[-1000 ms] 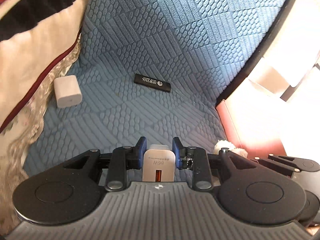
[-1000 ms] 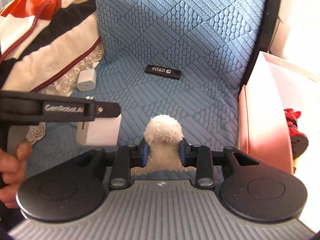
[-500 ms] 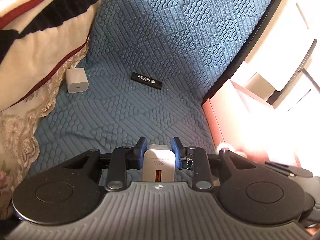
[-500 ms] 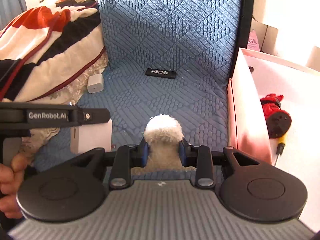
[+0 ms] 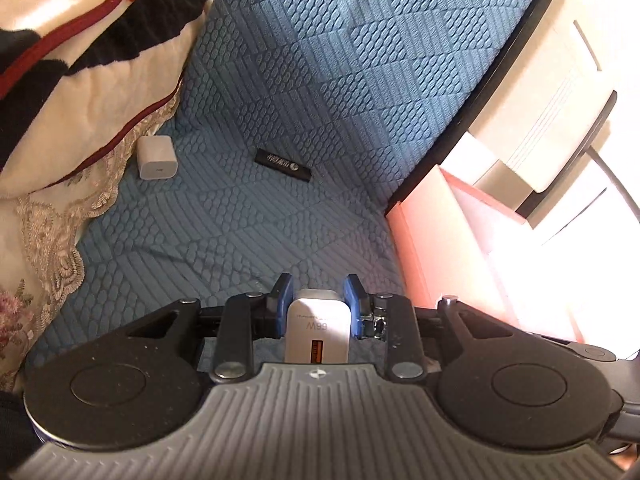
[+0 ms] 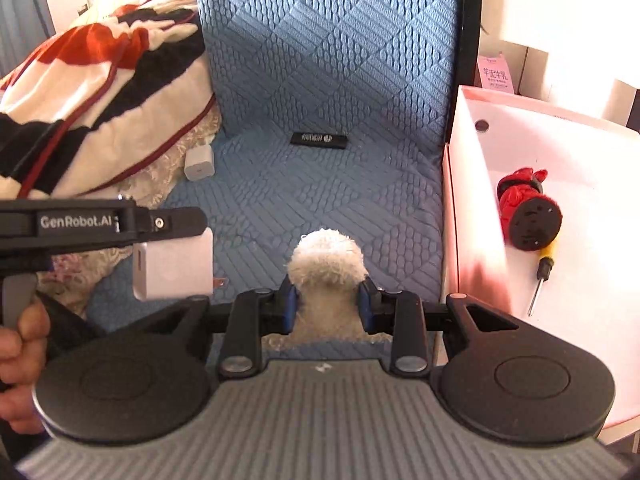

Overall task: Organize rigid objects
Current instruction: 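Carry the charger in the left gripper while the right gripper carries the hair clip toward the box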

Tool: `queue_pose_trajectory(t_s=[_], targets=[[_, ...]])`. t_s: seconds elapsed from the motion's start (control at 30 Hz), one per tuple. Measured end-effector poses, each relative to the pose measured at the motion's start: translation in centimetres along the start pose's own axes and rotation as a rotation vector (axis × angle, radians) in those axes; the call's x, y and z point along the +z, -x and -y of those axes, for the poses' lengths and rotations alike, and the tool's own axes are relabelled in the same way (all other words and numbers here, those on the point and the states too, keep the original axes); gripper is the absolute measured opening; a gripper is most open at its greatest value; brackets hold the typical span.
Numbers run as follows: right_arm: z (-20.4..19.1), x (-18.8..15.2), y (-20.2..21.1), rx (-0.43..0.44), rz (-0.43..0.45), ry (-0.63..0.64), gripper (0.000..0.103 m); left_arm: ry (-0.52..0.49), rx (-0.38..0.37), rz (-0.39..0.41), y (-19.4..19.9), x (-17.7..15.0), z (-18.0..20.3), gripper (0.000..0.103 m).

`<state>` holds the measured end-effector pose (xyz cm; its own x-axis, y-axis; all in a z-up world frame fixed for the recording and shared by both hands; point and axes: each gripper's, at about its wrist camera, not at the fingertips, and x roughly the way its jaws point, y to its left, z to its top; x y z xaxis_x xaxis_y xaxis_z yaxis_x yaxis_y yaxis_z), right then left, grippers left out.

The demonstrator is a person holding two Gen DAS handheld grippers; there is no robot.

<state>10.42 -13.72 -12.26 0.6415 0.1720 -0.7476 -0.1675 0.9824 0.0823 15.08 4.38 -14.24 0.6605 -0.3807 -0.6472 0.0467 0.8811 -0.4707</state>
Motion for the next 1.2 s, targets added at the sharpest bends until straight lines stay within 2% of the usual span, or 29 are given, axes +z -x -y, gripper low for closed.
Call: queue_pose_trajectory(t_s=[0.43,0.73,1.2], targets=[[1.5,4.2,4.3,-0.002,0.114,0.016,0.034,-0.032,-0.035,0.066,2.0,2.7,3.9,0.033],[3.7,7.1,7.3,-0.024,0.195,0.015,0.034,-0.052,-0.093,0.124,3.2,5.4,7.9,0.033],[9.8,7.0,10.1,-0.099,0.239,-0.029,0.034,-0.11,-0.175,0.138,2.5,5.4,15.7,0.033]])
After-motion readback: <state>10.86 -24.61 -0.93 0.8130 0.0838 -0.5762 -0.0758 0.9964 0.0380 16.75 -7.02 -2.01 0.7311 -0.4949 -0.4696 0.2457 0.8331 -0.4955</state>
